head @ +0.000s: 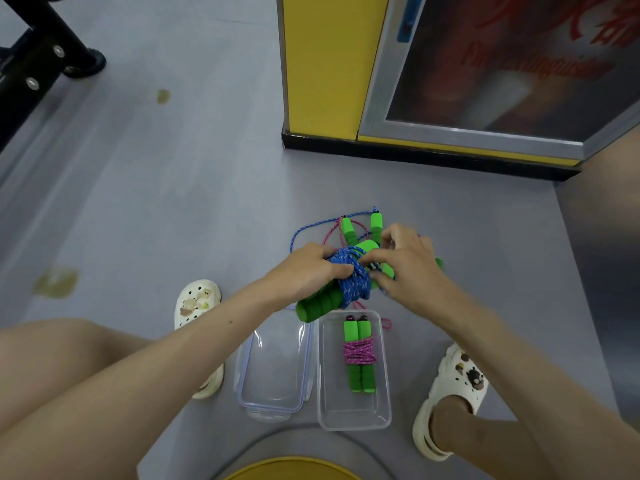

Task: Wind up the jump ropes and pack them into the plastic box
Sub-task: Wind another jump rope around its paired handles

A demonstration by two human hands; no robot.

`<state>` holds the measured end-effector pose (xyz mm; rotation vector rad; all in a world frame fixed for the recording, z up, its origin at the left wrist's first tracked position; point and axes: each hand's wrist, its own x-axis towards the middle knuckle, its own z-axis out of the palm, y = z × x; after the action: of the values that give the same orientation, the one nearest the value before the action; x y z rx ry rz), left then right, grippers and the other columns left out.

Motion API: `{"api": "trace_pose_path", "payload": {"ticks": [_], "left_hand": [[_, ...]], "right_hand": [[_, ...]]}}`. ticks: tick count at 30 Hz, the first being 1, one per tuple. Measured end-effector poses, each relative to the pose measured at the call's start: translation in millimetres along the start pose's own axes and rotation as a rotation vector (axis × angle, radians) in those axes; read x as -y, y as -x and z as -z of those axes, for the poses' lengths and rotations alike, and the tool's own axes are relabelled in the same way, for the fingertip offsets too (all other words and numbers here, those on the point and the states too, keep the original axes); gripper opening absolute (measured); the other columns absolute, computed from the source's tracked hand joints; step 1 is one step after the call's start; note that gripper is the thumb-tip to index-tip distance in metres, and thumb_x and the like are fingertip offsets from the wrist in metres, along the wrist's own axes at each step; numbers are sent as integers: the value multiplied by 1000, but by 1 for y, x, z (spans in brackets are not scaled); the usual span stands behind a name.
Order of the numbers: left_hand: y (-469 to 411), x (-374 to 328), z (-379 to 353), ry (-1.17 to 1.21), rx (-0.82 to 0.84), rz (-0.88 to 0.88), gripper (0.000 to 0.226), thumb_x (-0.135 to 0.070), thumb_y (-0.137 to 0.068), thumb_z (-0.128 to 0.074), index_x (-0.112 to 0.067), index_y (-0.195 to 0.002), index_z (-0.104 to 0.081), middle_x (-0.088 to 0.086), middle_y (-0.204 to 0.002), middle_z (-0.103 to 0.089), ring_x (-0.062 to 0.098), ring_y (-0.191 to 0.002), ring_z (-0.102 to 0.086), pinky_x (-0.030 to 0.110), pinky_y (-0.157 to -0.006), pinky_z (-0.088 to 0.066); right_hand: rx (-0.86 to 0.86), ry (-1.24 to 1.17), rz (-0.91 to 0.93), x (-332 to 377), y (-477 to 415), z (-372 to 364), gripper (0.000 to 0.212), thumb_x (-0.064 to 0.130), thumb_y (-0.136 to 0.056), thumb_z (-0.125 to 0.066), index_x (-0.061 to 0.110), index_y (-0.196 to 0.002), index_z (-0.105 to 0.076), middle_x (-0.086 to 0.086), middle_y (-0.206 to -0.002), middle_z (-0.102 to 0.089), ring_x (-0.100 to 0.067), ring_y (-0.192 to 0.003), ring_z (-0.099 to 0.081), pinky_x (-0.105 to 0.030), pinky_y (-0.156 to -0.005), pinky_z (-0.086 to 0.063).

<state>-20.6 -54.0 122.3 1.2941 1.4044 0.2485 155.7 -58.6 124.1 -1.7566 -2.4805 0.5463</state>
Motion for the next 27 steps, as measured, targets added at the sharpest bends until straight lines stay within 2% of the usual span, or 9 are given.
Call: {"api": "trace_pose_path", "payload": {"ticks": [4, 6, 9, 14, 16, 19, 22, 25, 27], "left_hand": [[2, 3, -1, -9, 26, -18, 5, -26, -87, -62, -31, -84, -63, -7, -85, -68, 11, -78, -64, 28, -77, -50], [3, 3, -2, -36, 42, -31, 3, -26, -88, -62, -27, -90, -65, -8, -83, -66, 6, -74, -61, 23, -72, -48], [5, 2, -4, -105, 41, -57, 14, -27, -90, -60, -18, -100, -65, -7, -81, -63, 4, -70, -56, 17, -63, -43], [5, 1, -3, -99, 17, -67, 19, -28, -90, -59, -21, -107, -64, 0, -97, -66, 15, -87, -61, 33, -81, -48], [5, 2, -3, -84, 8, -80, 23, -29, -90, -59, -21, -111, -63, 0, -100, -67, 17, -90, -62, 35, -84, -49], [6, 4, -4, -73, -1, -99, 21, -32, -89, -60, -24, -108, -62, -4, -95, -66, 14, -88, -63, 33, -82, -51], [7, 7, -8, -8, 39, -57, 21, -47, -89, -58, -28, -98, -60, -10, -88, -66, 9, -82, -64, 27, -77, -52], [5, 10, -9, -54, 52, -4, 37, -57, -87, -54, -22, -94, -64, -2, -87, -69, 15, -80, -65, 32, -78, -52], [3, 10, -7, -8, 47, 29, 33, -53, -87, -58, -21, -93, -66, 3, -93, -71, 21, -87, -67, 38, -83, -53]], "right_hand": [[74, 15, 77, 1, 2, 4, 24, 28, -85, -66, 24, -108, -68, 1, -106, -36, -11, -100, -29, -26, -86, -26], [121, -2, 75, -1, 3, 5, 18, 27, -83, -69, 22, -100, -66, 1, -107, -36, -10, -99, -29, -26, -89, -31], [173, -59, 26, -2, 4, 3, 15, 24, -80, -72, 21, -92, -64, 2, -105, -35, -11, -100, -31, -29, -90, -33], [136, -135, -20, -3, 3, 1, 20, 25, -85, -68, 25, -105, -68, 6, -107, -34, -9, -104, -29, -32, -98, -29], [101, -142, -24, -2, 2, -1, 23, 24, -85, -67, 24, -108, -69, 6, -107, -34, -8, -104, -27, -32, -98, -29], [56, -227, -44, 0, 3, -2, 14, 19, -83, -70, 20, -97, -71, 5, -106, -37, -11, -105, -35, -33, -97, -34], [49, -261, -11, 2, 5, -3, 10, 14, -82, -70, 13, -92, -71, 5, -105, -41, -13, -103, -42, -34, -93, -40], [44, -273, 26, 5, 8, -7, 6, 12, -83, -68, 11, -88, -68, 7, -104, -41, -13, -98, -46, -33, -87, -43], [26, -339, 13, 3, 9, -8, 5, 9, -82, -68, 13, -83, -65, 5, -104, -42, -13, -96, -48, -23, -83, -41]]}}
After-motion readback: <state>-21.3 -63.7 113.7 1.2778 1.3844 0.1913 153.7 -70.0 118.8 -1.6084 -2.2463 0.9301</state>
